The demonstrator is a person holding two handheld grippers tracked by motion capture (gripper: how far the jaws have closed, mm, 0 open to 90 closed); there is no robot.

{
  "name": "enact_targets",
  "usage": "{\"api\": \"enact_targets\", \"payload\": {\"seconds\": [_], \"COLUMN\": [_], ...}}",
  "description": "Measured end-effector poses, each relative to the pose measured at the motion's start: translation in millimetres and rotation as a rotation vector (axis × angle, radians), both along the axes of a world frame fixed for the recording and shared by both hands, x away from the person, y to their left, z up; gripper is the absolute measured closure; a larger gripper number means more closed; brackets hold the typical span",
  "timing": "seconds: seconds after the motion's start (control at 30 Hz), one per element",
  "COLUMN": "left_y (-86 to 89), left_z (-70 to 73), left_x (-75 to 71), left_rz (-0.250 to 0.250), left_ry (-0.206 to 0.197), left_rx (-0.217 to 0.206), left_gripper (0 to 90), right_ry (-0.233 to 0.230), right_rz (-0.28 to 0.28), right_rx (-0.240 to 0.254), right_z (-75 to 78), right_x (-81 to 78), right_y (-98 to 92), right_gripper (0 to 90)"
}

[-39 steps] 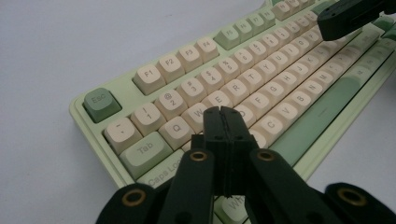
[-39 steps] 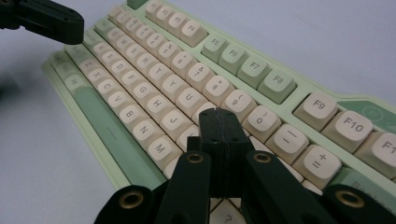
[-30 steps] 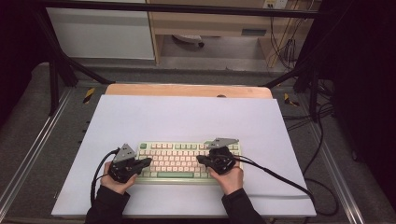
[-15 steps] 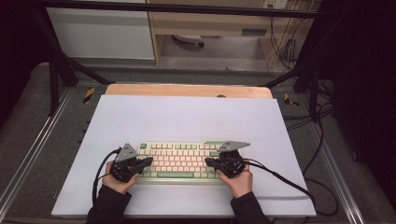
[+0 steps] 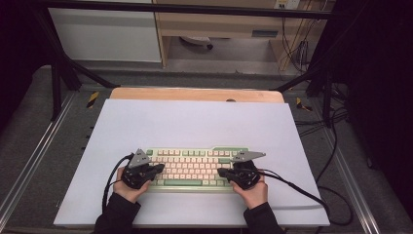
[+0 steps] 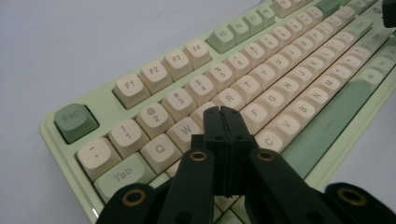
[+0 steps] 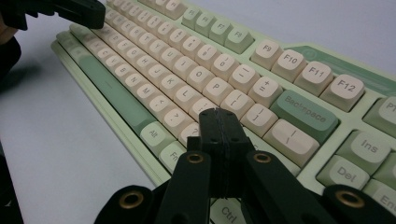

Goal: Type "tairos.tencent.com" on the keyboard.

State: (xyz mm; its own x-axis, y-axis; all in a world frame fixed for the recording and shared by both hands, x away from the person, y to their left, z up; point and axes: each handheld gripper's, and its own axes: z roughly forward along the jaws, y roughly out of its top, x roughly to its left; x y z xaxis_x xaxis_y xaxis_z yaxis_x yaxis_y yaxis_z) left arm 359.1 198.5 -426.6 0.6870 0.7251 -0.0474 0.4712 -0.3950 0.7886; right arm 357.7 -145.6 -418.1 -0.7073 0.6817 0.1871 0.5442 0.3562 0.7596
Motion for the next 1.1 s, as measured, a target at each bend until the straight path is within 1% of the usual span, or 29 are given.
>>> {"api": "enact_targets", "payload": {"seconds": [0.17, 0.43, 0.53, 0.6, 0.63, 0.8, 0.9, 1.1], "left_y": [-1.0, -0.9, -0.8, -1.4, -1.4, -0.5, 1.2, 6.4], "left_z": [-3.6, -5.1, -5.7, -7.1, -7.7, -6.2, -2.6, 0.5], "left_x": [2.8, 2.9, 2.9, 3.1, 2.9, 1.8, -0.2, -2.7], "left_rz": [0.0, 0.001, -0.002, -0.004, -0.006, -0.007, -0.009, -0.008], "left_ry": [0.006, 0.008, 0.006, 0.013, 0.011, 0.01, 0.0, 0.0], "left_rx": [0.011, 0.007, 0.01, 0.019, 0.014, 0.013, 0.006, -0.005], "left_gripper": [90.0, 90.0, 90.0, 90.0, 90.0, 90.0, 90.0, 90.0], "right_ry": [0.001, -0.004, -0.003, 0.001, 0.002, -0.005, -0.005, -0.006], "right_rz": [0.006, 0.011, 0.012, 0.01, 0.01, 0.01, 0.009, 0.011], "right_rx": [-0.001, 0.001, 0.0, 0.001, 0.001, 0.001, 0.003, 0.015], "right_z": [-0.3, -0.2, -0.1, -0.3, -0.3, 0.0, 0.7, 2.1], "right_x": [-0.4, -0.9, -1.0, -1.2, -1.3, -1.2, -1.4, -1.3], "right_y": [0.1, 0.0, -0.1, 0.1, 0.3, 0.1, 0.0, -0.1], "right_gripper": [90.0, 90.0, 90.0, 90.0, 90.0, 90.0, 90.0, 90.0]}}
